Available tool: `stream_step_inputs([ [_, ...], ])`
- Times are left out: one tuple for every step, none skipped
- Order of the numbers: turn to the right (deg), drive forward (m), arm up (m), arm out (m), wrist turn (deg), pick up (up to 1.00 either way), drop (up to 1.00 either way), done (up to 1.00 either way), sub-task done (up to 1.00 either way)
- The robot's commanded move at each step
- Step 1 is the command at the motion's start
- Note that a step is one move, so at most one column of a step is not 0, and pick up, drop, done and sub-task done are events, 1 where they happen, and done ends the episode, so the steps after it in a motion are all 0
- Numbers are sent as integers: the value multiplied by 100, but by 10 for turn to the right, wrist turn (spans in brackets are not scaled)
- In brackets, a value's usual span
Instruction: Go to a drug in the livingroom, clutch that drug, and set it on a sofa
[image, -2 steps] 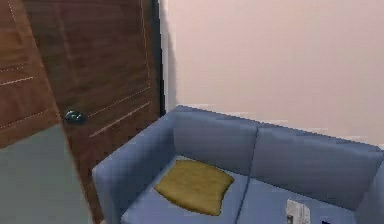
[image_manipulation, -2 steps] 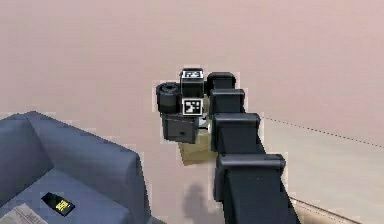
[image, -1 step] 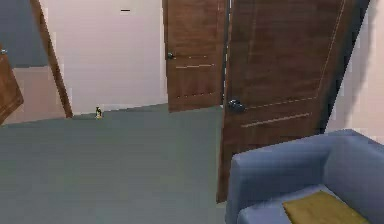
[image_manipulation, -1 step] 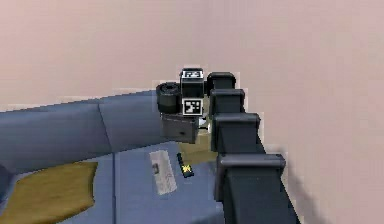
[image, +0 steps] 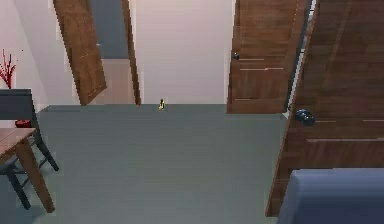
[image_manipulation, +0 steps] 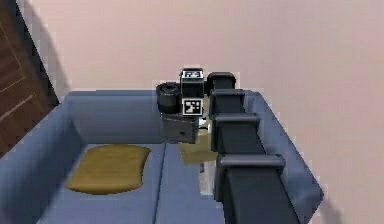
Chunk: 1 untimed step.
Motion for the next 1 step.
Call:
stream_step_inputs([
  [0, 15, 0, 0, 0, 0, 0, 0, 0],
])
